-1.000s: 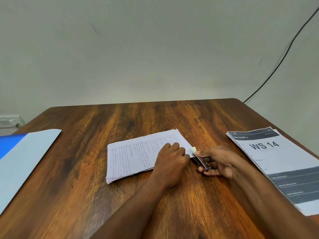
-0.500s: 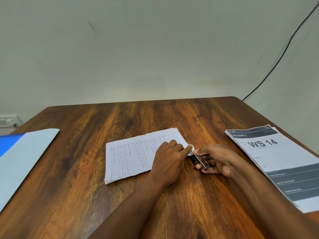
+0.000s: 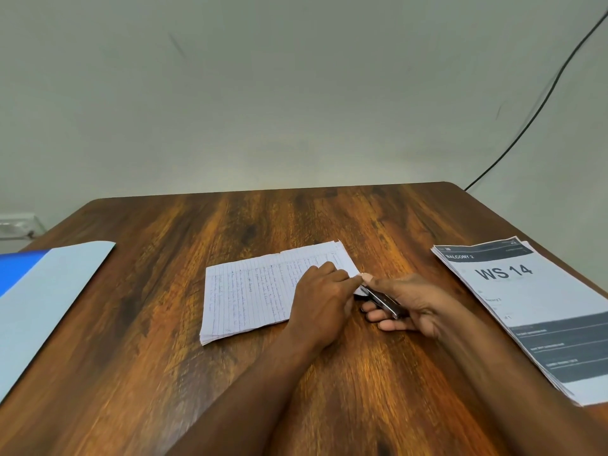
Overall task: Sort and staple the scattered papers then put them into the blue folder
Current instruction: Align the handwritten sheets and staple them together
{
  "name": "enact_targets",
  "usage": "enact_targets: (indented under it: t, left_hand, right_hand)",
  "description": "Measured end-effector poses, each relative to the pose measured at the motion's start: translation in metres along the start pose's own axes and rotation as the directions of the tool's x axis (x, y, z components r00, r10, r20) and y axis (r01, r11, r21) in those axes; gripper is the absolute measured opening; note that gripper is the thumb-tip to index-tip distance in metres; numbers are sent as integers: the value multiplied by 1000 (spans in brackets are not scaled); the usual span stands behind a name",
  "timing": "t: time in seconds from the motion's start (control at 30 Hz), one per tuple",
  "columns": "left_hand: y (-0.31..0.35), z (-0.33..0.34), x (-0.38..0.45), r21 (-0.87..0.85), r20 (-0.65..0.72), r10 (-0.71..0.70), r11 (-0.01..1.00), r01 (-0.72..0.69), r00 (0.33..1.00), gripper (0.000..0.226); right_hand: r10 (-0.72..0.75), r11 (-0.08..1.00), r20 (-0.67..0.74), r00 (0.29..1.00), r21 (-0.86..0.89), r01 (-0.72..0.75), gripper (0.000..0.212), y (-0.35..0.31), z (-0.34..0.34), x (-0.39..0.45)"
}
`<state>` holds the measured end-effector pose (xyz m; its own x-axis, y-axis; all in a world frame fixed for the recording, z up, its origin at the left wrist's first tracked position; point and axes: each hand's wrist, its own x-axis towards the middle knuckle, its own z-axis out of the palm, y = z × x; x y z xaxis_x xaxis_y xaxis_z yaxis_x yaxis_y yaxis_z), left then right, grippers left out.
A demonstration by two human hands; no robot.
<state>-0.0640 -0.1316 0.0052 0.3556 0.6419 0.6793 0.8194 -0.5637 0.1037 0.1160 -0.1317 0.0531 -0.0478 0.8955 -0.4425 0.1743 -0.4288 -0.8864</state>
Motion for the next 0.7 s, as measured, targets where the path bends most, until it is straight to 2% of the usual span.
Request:
enact_targets:
  t: [0.23, 0.4, 0.57, 0.7]
  left_hand:
    - [0, -4, 0, -124, 37, -129, 983, 133, 991, 25]
    - [8, -11, 0, -126, 49, -210, 968, 215, 976, 52]
    - [18, -10, -2, -112, 33, -110, 987, 113, 993, 69]
    - [19, -8, -2, -127, 56, -99, 986, 106, 993, 73]
  right_hand:
    - [24, 998, 17, 1000, 59, -25, 52, 0, 5, 2]
    - [83, 994, 33, 996, 70, -85, 50, -3, 5, 6]
    - [110, 991, 29, 993, 75, -112, 43, -2, 6, 7]
    - [119, 990, 11, 993, 72, -119, 43, -1, 8, 6]
